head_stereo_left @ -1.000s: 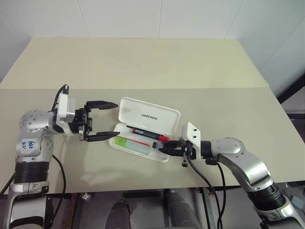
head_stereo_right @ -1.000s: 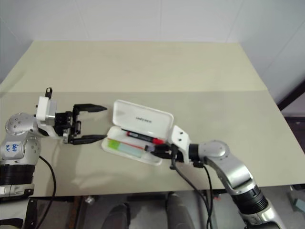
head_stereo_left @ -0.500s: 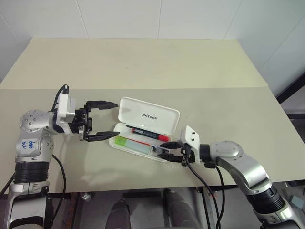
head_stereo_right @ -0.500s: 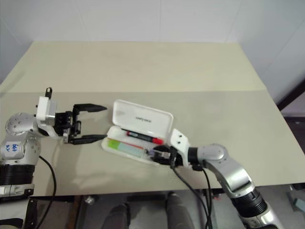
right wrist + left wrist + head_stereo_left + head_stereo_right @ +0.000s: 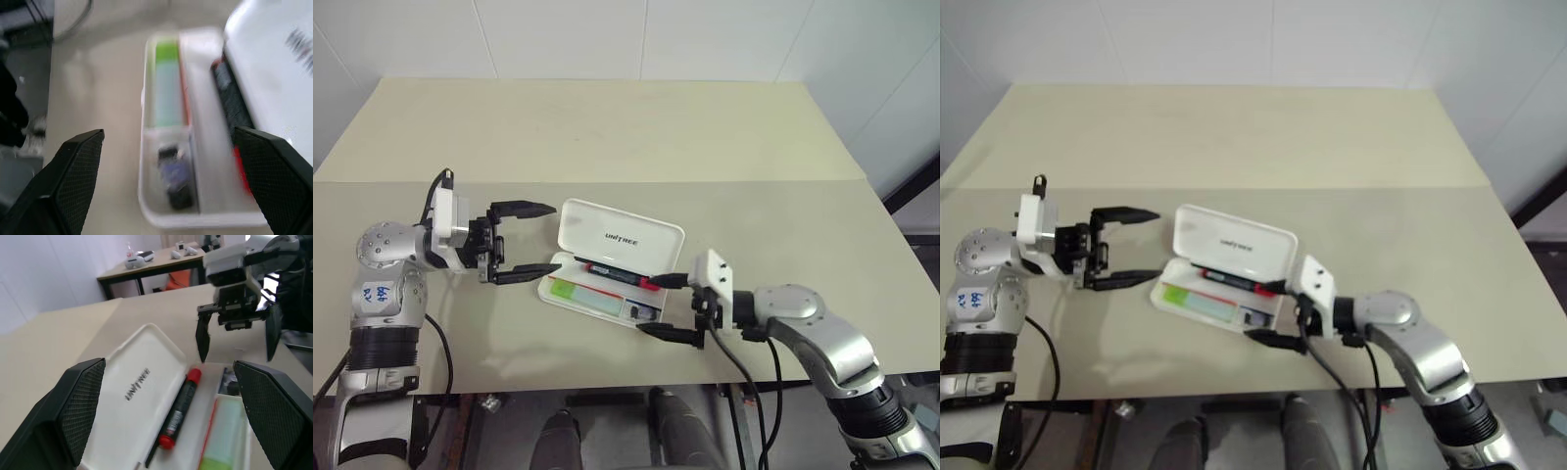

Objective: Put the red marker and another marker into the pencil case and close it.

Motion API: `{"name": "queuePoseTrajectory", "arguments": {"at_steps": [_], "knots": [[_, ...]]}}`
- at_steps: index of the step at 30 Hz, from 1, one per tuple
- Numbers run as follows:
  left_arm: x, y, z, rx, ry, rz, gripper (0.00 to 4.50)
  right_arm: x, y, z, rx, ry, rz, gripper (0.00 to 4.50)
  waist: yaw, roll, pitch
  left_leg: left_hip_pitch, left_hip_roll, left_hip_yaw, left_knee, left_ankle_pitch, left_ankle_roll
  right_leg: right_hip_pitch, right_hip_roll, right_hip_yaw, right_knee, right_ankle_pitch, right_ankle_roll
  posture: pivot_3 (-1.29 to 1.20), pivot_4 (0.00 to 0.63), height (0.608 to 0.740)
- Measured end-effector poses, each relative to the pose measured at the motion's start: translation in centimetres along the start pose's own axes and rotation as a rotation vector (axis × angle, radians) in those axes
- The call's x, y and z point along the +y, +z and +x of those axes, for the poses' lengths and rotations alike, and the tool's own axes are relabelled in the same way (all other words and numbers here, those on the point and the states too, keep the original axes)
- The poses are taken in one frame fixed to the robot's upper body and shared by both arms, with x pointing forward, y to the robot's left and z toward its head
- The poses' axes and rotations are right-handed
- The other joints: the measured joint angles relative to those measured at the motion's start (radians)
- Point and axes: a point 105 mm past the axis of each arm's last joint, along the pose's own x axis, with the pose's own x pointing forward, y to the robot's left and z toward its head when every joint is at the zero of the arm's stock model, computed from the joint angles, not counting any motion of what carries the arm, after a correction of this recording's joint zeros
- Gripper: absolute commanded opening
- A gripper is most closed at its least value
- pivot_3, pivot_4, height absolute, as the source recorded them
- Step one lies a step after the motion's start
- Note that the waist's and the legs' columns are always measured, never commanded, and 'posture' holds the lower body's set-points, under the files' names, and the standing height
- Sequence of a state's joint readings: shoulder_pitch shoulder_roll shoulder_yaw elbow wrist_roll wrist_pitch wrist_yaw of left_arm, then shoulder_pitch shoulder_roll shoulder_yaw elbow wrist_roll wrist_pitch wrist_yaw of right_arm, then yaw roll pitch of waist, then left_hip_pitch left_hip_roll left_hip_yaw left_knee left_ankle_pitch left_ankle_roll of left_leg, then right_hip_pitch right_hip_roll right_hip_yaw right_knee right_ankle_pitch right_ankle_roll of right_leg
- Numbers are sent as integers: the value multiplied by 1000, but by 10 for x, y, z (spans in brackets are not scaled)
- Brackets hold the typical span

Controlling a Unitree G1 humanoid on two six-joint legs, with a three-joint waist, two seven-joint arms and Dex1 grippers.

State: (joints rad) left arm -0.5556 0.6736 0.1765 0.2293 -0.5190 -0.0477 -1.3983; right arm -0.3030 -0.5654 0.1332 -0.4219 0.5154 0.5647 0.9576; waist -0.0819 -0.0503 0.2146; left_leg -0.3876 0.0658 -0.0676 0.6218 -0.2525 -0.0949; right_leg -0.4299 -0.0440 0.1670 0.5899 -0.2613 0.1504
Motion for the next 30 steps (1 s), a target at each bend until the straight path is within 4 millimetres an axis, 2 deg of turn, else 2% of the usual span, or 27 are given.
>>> {"name": "queuePoseTrajectory", "arguments": {"at_steps": [2, 6, 12, 19, 22, 30], "knots": [[8, -1, 0, 2, 27, 18, 4500, 3, 10, -7, -63, 28, -8, 4436, 2, 0, 0, 0, 0, 0, 0, 0, 0, 0, 0, 0, 0, 0, 0, 0, 150, 740], [20, -1, -2, 4, 60, 50, 4500, 5, 16, -21, -118, 55, -40, 4436, 2, 0, 0, 0, 0, 0, 0, 0, 0, 1, 0, 0, 0, 0, 1, 0, 150, 740], [29, -10, -7, 12, 86, 32, 4500, -1, 6, -43, -65, 68, -69, 4436, 0, 0, 0, 1, 0, 0, 0, 0, 0, 1, 0, 0, 0, 0, 1, 0, 150, 740], [35, -21, -15, 55, 78, -15, 4500, -15, 0, -58, -41, 11, -90, 4436, 0, 0, 0, 1, 0, 0, 0, 0, 0, 1, 0, 0, 0, 0, 1, 0, 150, 740], [36, -21, -16, 50, 56, -13, 3944, -17, 2, -60, -39, -2, -110, 4500, 1, 0, 0, 1, 0, 0, 0, 0, 0, 1, 0, 0, 1, 0, 1, 0, 150, 740], [43, -18, -17, 36, 74, -11, 1264, -21, 1, -62, -41, -26, -125, 4500, 1, 0, 0, 1, 0, 0, 0, 0, 0, 1, 0, 0, 2, 0, 1, 0, 150, 740]]}}
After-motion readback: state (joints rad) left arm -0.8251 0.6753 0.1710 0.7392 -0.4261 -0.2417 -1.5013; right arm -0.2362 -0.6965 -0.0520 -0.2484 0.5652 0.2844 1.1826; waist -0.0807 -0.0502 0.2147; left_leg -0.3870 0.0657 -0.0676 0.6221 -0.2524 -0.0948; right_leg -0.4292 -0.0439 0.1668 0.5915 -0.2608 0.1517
